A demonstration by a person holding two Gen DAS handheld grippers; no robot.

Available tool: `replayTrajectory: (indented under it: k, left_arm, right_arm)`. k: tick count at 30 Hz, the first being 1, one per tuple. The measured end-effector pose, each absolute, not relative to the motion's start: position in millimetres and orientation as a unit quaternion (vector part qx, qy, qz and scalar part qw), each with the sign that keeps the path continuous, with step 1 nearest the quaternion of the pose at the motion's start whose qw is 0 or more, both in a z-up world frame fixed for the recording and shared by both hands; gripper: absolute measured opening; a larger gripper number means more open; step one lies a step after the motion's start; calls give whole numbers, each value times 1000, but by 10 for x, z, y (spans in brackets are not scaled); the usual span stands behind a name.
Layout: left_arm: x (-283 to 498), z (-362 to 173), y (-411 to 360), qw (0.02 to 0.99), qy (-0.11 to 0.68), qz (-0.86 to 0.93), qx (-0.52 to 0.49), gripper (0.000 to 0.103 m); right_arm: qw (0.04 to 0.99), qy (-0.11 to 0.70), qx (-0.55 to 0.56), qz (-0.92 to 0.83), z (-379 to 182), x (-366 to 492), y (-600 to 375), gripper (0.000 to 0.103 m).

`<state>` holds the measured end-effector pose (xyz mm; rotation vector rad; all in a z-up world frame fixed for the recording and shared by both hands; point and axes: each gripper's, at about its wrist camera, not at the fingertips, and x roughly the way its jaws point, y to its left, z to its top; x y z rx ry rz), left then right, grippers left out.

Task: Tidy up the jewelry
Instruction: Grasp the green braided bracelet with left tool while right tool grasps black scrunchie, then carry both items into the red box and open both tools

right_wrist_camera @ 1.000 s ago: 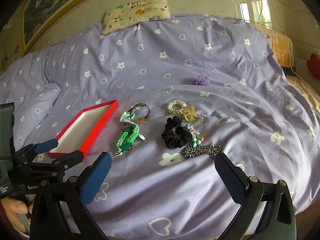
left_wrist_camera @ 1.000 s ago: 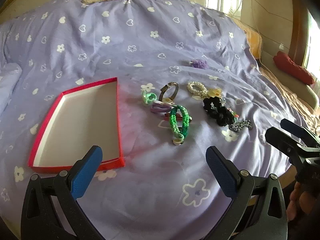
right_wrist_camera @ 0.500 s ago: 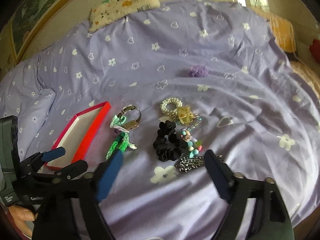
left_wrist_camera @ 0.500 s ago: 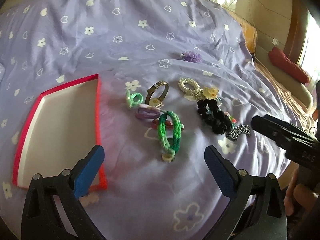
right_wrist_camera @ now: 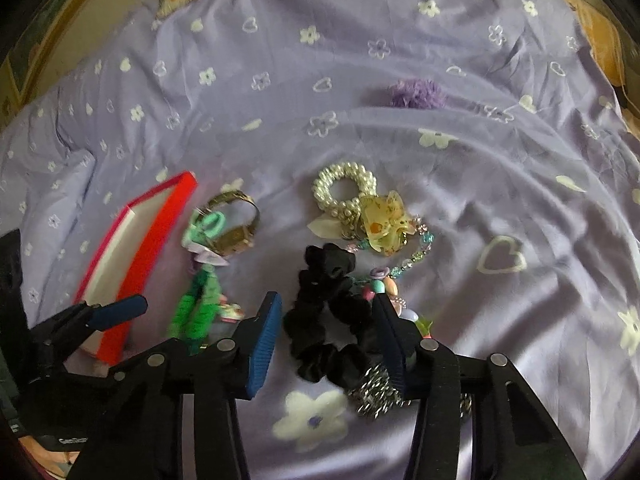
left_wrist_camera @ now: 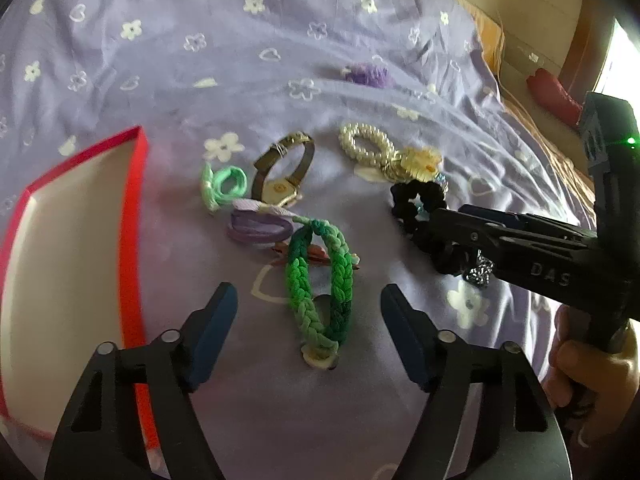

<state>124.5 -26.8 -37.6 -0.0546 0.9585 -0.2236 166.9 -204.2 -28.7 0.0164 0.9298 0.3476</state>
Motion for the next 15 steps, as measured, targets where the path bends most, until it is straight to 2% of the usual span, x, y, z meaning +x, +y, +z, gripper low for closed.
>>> replayTrajectory:
  k: [1, 3, 4, 5, 6, 15]
  left_arm:
    - [1266, -410, -276, 878, 465, -109, -25, 66]
    - [1295, -461, -286, 872, 474, -118, -27, 46]
    - [1304, -482, -292, 870, 477, -124, -30, 38]
    - [1313, -502, -295, 866, 481, -132, -34, 25]
    - [1310, -506, -296, 865, 482, -135, -37, 21]
    - [1111, -294, -110, 876, 456, -141, -69, 19]
  right_arm:
    - [877, 452, 4, 163, -325, 1689, -2053, 37]
    - [876, 455, 1, 158, -372, 1695, -2073, 28]
    - [877, 456, -2, 153, -375, 1697, -2081, 20]
    - [877, 455, -1, 151, -372, 1695, -2095, 12]
    - [878, 453, 3, 152, -357, 1684, -2119, 10]
    - [887, 423, 40, 179, -92, 1487, -2110, 6]
